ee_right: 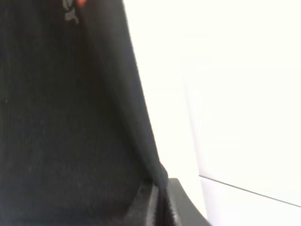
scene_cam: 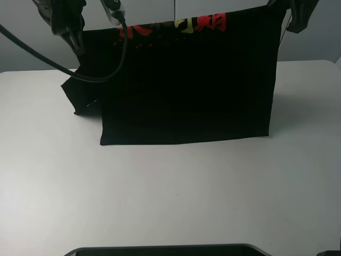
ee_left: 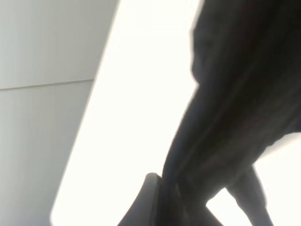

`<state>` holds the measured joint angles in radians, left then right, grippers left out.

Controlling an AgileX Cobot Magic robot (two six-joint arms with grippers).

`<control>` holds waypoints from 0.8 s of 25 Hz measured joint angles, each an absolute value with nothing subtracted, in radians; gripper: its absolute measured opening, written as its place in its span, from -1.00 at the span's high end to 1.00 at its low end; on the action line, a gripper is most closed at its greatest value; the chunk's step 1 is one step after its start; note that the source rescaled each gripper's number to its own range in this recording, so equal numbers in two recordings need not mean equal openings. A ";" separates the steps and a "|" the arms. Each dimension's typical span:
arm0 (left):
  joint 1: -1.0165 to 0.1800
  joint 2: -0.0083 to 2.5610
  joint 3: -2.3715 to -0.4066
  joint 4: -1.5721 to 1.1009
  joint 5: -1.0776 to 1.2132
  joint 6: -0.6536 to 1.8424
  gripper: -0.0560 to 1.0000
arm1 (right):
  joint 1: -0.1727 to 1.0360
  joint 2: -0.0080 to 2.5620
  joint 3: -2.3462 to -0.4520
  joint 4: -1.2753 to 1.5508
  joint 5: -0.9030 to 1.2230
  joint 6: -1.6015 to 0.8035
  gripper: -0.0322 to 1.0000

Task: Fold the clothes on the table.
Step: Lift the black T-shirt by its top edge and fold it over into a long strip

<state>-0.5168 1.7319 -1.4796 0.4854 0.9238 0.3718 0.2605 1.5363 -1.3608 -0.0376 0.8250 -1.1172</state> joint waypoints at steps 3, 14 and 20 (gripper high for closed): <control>-0.517 1.687 -1.507 0.487 0.940 0.391 0.88 | 0.261 1.462 -1.361 -0.038 0.829 -1.114 0.93; -0.519 1.552 -1.520 0.403 1.025 0.503 0.88 | 0.261 1.288 -1.361 -0.014 0.958 -1.099 0.93; -0.519 1.554 -1.520 0.361 1.073 0.539 0.88 | 0.261 1.289 -1.361 0.015 1.036 -1.098 0.93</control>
